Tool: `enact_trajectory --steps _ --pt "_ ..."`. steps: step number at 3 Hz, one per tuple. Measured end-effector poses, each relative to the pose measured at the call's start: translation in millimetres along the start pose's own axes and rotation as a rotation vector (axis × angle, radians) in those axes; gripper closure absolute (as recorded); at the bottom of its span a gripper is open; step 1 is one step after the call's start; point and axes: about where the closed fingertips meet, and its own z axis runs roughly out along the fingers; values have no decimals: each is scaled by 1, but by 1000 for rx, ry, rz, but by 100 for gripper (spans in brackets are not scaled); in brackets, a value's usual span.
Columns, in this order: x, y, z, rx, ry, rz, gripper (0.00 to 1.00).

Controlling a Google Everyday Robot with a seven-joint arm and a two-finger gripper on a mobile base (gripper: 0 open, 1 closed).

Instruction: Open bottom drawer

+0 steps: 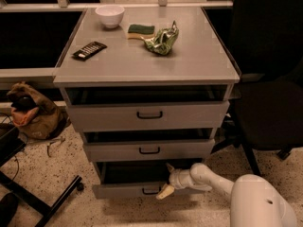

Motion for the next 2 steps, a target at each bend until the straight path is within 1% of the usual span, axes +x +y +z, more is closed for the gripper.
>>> enact_trajectory --steps 1,2 --pt "-1 3 2 -15 -1 2 0" --pt "4 24 -3 -78 50 28 0"
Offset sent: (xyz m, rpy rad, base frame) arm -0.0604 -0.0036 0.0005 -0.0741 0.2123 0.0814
